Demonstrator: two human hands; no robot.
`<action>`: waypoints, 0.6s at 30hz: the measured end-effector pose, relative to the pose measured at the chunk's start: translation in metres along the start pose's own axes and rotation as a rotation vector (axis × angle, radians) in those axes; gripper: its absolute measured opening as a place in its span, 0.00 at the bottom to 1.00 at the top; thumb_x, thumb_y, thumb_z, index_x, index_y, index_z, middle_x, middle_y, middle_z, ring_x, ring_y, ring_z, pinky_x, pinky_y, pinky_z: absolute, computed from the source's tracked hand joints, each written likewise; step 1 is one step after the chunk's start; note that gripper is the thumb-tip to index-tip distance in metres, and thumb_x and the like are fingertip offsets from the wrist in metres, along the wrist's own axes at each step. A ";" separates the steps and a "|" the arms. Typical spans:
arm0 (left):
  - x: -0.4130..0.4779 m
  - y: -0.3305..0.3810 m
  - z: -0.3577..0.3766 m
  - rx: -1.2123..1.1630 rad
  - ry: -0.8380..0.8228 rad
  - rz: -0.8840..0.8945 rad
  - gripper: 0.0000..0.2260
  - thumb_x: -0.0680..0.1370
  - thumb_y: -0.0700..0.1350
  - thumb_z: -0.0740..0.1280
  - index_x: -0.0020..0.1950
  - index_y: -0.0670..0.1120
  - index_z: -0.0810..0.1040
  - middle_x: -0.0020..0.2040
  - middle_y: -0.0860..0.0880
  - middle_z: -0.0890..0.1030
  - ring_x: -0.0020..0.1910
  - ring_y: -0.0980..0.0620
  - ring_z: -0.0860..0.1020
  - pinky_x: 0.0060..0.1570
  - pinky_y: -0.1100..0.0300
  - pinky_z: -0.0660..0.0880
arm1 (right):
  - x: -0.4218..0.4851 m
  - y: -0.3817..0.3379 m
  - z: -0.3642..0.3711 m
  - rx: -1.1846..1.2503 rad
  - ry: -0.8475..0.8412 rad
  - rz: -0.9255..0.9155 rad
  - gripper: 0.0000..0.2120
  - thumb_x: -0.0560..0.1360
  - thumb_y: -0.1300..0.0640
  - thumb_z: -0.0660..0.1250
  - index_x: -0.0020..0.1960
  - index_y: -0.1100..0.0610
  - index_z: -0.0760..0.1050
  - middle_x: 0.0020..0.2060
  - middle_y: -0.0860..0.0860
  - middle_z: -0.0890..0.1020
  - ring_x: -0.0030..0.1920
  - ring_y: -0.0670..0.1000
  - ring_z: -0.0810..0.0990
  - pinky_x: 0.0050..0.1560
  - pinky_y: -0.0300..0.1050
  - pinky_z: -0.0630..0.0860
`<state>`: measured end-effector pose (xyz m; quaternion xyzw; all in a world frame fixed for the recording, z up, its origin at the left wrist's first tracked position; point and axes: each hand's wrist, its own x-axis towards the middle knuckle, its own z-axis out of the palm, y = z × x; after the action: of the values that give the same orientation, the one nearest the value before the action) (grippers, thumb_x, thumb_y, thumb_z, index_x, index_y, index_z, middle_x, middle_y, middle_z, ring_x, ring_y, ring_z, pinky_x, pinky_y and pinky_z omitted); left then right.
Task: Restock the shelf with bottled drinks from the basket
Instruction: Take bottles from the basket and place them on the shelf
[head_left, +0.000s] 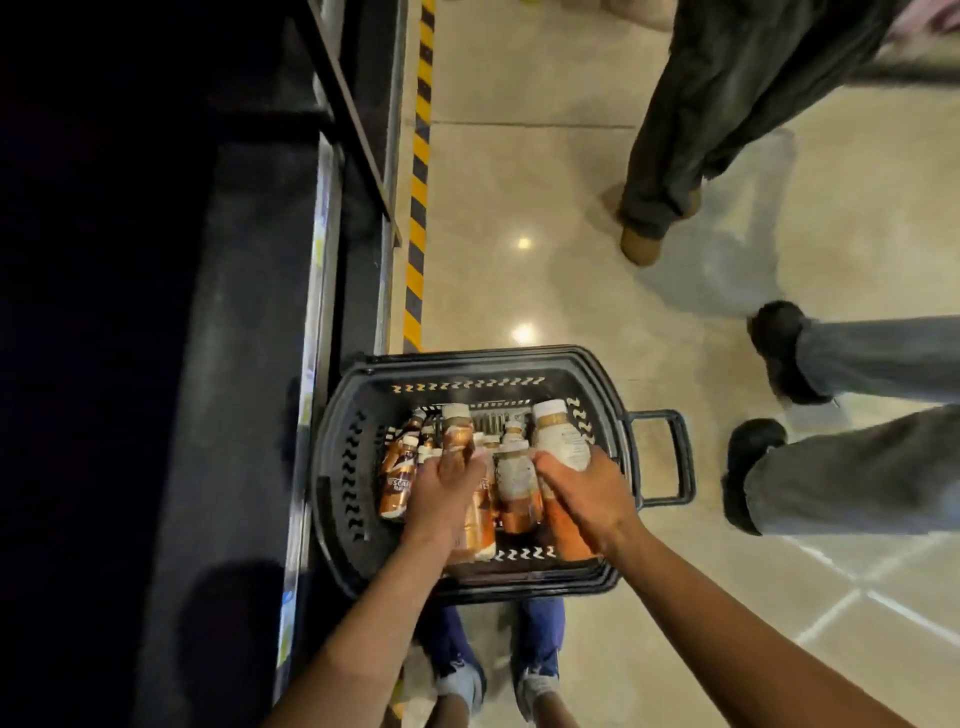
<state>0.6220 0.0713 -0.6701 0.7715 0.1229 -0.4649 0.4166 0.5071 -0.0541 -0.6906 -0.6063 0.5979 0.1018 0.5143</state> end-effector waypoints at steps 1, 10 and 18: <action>-0.028 0.021 -0.009 -0.024 -0.006 0.016 0.14 0.77 0.52 0.70 0.59 0.51 0.71 0.46 0.59 0.74 0.44 0.60 0.73 0.50 0.61 0.65 | -0.022 -0.019 -0.015 0.016 0.003 -0.026 0.32 0.60 0.27 0.70 0.53 0.49 0.80 0.46 0.47 0.86 0.47 0.49 0.85 0.53 0.53 0.82; -0.265 0.162 -0.090 -0.063 -0.066 0.290 0.18 0.70 0.60 0.74 0.55 0.56 0.77 0.53 0.49 0.83 0.54 0.47 0.82 0.60 0.41 0.76 | -0.227 -0.169 -0.135 0.157 0.015 -0.294 0.18 0.70 0.40 0.74 0.52 0.49 0.77 0.45 0.44 0.84 0.44 0.44 0.83 0.41 0.40 0.77; -0.408 0.184 -0.127 -0.127 0.138 0.473 0.12 0.73 0.52 0.75 0.50 0.50 0.76 0.43 0.51 0.83 0.43 0.53 0.82 0.41 0.60 0.75 | -0.338 -0.205 -0.180 0.193 -0.077 -0.504 0.21 0.67 0.40 0.77 0.54 0.45 0.74 0.47 0.46 0.84 0.47 0.48 0.84 0.49 0.51 0.82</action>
<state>0.5876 0.1338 -0.2105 0.7809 -0.0041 -0.2923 0.5521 0.4994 -0.0283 -0.2575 -0.6798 0.4152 -0.0637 0.6011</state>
